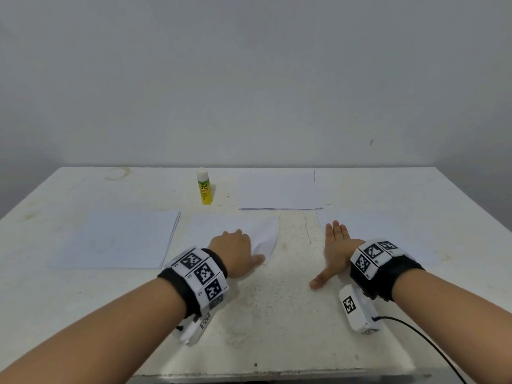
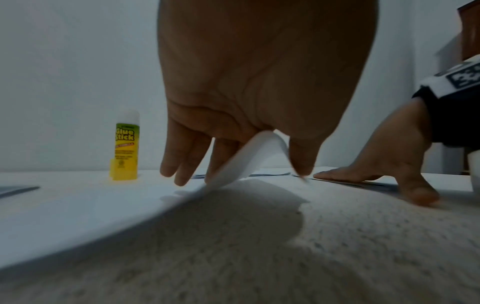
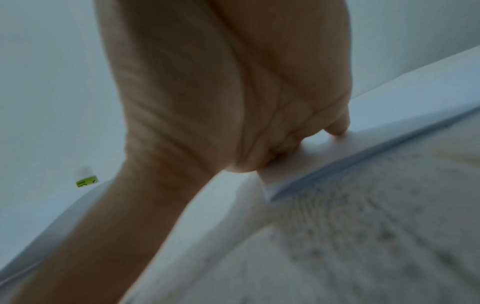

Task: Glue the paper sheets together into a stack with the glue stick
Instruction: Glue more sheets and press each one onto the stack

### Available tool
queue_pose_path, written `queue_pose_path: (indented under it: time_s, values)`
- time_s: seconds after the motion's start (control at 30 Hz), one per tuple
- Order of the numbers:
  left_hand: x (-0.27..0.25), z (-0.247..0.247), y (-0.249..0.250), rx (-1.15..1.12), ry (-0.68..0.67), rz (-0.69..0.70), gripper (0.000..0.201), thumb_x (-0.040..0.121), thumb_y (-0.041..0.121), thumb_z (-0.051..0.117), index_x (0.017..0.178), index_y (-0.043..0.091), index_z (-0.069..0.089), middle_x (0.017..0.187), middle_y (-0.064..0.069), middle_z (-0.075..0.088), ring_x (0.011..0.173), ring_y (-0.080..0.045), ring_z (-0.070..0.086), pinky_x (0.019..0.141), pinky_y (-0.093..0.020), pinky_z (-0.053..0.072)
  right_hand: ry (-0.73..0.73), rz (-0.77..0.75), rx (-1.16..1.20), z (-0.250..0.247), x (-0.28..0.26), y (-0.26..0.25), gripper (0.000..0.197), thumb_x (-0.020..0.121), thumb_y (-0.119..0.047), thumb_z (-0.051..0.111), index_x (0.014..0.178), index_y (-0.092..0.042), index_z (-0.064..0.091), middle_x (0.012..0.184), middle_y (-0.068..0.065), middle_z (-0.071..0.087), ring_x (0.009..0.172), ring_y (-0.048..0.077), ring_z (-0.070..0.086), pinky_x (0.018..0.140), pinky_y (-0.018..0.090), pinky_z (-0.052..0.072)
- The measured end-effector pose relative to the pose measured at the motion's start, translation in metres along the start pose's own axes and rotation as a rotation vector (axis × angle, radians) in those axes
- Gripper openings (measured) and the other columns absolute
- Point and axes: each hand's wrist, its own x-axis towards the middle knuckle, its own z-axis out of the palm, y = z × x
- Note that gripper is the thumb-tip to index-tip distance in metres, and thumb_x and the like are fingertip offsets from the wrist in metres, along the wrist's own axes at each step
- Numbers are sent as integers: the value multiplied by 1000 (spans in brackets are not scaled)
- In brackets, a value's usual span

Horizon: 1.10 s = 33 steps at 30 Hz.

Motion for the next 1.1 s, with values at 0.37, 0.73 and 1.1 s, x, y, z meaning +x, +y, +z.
queue_pose_path:
  time_s: [0.37, 0.73, 1.1]
  values:
    - [2, -4, -18, -58, -99, 97, 121, 58, 91, -12, 128, 14, 50, 137, -8, 44, 122, -30, 42, 101, -42, 38, 153, -78, 247, -34, 9, 21, 91, 74, -80, 46, 128, -7, 51, 141, 13, 42, 129, 26, 42, 106, 36, 35]
    - [9, -8, -32, 51, -128, 183, 61, 95, 36, 54, 148, 19, 30, 154, -3, 24, 134, -28, 29, 107, -40, 36, 472, -17, 391, -55, 12, 21, 56, 89, -59, 50, 70, -7, 60, 75, 5, 64, 72, 20, 60, 69, 29, 45]
    - [14, 3, -48, -131, -129, 163, 75, 90, 37, 63, 151, 29, 19, 160, -7, 9, 145, -31, 12, 115, -42, 21, 498, -523, 553, -110, 40, -110, 25, 86, -35, 68, 96, -11, 70, 105, 3, 68, 95, 14, 59, 86, 25, 46]
